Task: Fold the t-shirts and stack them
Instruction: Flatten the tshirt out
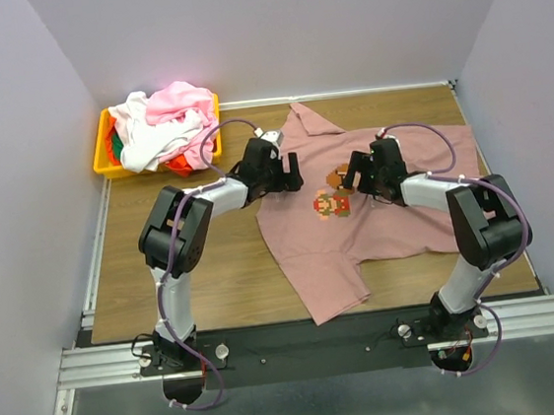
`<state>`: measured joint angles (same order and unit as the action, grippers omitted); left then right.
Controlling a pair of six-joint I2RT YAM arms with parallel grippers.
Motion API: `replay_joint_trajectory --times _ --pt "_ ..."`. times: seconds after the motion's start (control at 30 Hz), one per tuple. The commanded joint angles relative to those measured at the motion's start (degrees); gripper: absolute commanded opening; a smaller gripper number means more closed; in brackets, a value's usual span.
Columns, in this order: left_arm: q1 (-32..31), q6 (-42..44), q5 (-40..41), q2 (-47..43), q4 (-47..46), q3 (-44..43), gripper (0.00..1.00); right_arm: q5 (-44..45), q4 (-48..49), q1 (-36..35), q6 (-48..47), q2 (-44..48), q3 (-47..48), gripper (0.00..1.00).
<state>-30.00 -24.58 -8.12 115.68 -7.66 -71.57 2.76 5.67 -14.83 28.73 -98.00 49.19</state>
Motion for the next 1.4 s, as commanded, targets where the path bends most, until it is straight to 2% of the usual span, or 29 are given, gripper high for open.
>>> replay_joint_trajectory --times 0.0,0.3,0.43,0.53,0.67,0.83,1.0,1.2,1.37 --pt "1.96 2.07 0.48 1.91 3.08 -4.53 0.98 -3.12 -6.20 -2.74 4.05 -4.22 -0.41 0.95" --pt "4.51 4.27 2.58 5.61 10.82 -15.87 0.98 -3.03 -6.20 -5.03 4.93 -2.73 1.17 0.96" --pt "4.16 4.45 4.07 1.85 11.70 -16.23 0.98 2.49 -7.16 -5.03 4.05 1.39 0.91 0.98" --pt "2.58 4.54 6.96 -2.98 11.44 -13.43 0.98 6.27 -9.53 -4.86 2.83 4.74 1.43 1.00" --pt "-0.58 4.10 9.53 -8.27 9.69 -5.35 0.98 10.85 -12.00 -4.51 1.16 8.43 1.18 1.00" --pt "-4.09 0.86 6.56 -12.49 4.17 4.83 0.98 12.09 -12.97 -0.83 0.01 9.67 -0.67 1.00" --pt "-4.81 -1.70 1.27 -11.36 -1.65 10.12 0.98 10.86 -13.05 2.52 -0.43 8.53 -2.25 1.00" --pt "-4.37 -1.09 -0.23 -9.07 -3.33 11.45 0.98 9.02 -13.05 4.63 -1.31 5.71 -1.64 1.00" --pt "-2.26 0.23 -2.51 -5.29 -2.45 8.65 0.98 6.64 -13.05 5.16 -1.93 0.88 0.91 1.00"
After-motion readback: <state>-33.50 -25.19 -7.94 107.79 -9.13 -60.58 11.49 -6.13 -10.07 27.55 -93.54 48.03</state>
